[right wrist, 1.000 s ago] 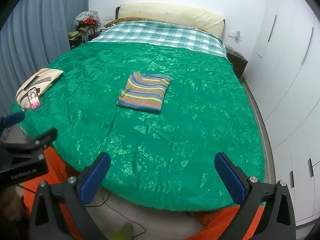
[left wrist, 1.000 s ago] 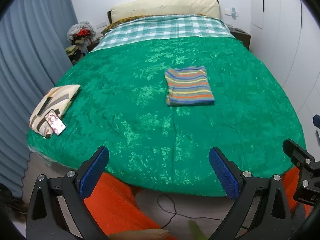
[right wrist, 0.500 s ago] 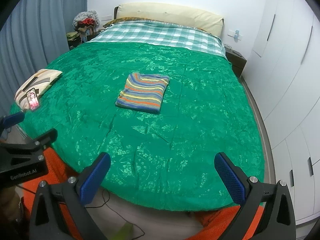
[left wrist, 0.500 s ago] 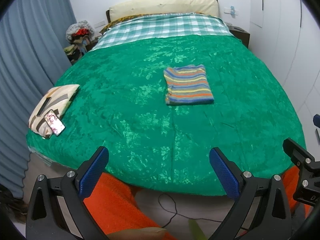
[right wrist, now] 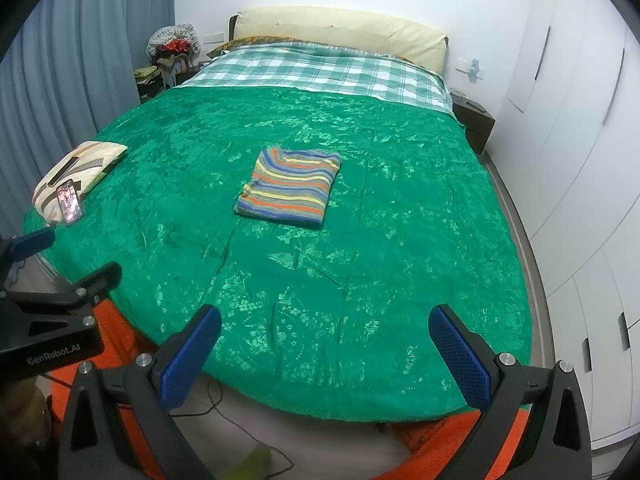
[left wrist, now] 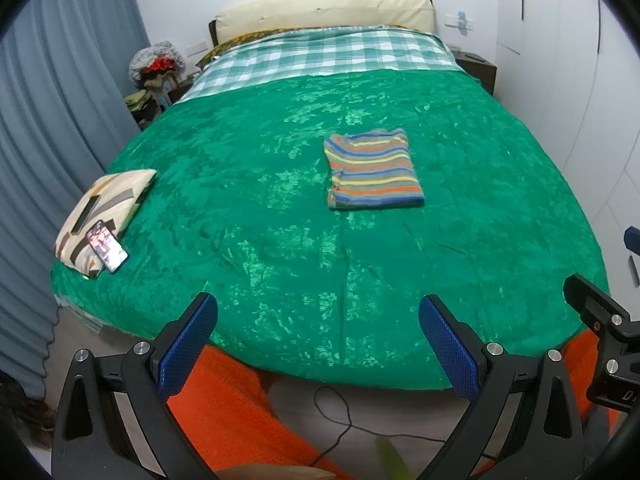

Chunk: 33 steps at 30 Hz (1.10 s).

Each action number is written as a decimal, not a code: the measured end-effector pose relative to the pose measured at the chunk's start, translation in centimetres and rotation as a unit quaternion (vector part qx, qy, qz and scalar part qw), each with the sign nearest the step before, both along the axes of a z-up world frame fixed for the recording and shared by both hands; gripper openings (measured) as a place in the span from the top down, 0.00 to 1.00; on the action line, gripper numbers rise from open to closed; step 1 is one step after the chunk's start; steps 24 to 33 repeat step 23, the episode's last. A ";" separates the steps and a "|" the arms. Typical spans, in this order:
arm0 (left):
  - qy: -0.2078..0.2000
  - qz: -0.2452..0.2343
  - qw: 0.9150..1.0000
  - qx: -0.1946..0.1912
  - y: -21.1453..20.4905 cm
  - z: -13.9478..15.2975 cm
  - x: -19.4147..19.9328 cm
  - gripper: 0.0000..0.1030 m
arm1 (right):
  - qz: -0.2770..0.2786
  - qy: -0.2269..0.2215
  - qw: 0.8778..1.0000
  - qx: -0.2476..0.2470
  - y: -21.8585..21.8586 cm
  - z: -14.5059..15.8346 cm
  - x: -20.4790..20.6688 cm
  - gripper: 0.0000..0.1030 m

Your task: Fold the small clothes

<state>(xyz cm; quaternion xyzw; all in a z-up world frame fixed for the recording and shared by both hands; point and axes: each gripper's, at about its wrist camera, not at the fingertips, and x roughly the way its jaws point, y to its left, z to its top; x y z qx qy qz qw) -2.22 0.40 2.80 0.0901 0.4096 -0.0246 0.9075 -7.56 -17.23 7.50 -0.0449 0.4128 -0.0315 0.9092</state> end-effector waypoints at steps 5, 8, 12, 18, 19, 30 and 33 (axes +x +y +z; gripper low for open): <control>0.000 0.001 1.000 0.000 -0.1 0.0 0.0 0.02 | -0.001 0.000 1.000 0.000 0.0 0.0 0.0 0.01; 0.001 0.000 1.000 0.001 -0.2 0.0 0.0 0.02 | -0.001 0.000 1.000 0.000 0.1 0.0 -0.1 0.01; 0.002 0.000 1.000 0.000 -0.2 0.0 0.0 0.02 | -0.001 -0.001 1.000 0.000 0.0 0.0 -0.1 0.01; 0.002 -0.010 1.000 -0.016 0.4 0.1 0.1 0.02 | -0.001 -0.001 1.000 0.000 0.0 0.0 0.0 0.01; 0.000 -0.011 1.000 -0.019 0.5 0.2 0.1 0.02 | -0.001 -0.002 1.000 0.000 0.0 0.1 -0.1 0.01; -0.013 -0.015 1.000 -0.008 0.4 0.6 -0.2 0.03 | -0.001 -0.002 1.000 0.002 -0.1 0.1 -0.2 0.01; -0.013 -0.015 1.000 -0.008 0.4 0.6 -0.2 0.03 | -0.001 -0.002 1.000 0.002 -0.1 0.1 -0.2 0.01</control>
